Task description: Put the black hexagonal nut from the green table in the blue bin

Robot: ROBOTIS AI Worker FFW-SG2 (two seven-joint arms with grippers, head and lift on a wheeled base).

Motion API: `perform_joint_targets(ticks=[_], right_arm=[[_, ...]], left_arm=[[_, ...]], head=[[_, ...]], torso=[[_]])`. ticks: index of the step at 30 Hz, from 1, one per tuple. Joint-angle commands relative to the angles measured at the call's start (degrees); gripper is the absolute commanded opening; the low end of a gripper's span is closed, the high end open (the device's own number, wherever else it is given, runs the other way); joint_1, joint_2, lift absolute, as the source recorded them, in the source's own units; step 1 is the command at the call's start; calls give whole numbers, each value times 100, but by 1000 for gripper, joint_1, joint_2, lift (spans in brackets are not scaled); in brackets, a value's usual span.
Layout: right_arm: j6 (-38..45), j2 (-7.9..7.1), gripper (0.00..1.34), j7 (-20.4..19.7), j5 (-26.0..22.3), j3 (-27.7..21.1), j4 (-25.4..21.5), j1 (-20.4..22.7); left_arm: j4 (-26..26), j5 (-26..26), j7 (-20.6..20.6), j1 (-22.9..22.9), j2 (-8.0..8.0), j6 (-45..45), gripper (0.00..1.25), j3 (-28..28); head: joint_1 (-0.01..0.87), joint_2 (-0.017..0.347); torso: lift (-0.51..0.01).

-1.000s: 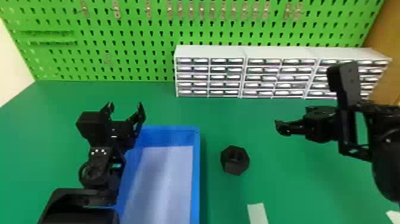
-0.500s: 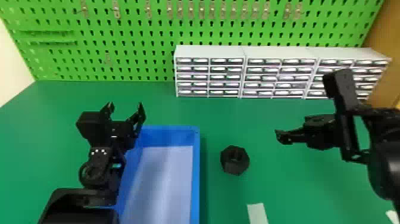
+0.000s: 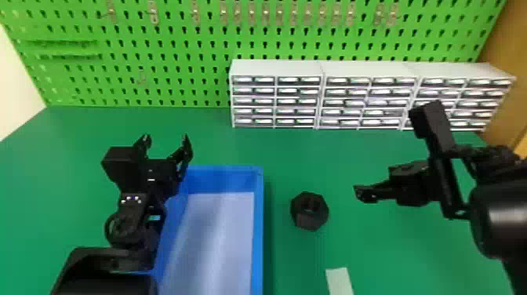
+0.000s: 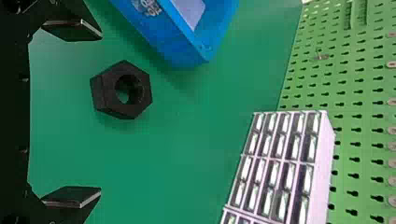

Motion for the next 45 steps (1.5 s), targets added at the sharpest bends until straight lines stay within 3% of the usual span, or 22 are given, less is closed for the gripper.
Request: perform_joint_targets(ticks=[1, 34, 45], right_arm=[[4, -4, 1207, 178, 130, 95, 121, -34], [4, 84, 1207, 424, 429, 297, 323, -60], [-128, 137, 1207, 459, 412, 535, 674, -280]], left_arm=[[0, 5, 0, 11, 0, 0, 785, 0], [9, 13, 0, 11, 0, 0, 787, -9], [9, 13, 0, 2, 0, 0, 789, -26]], head=[[657, 57], [657, 57], [657, 57]], torso=[[-95], [-95], [-95]])
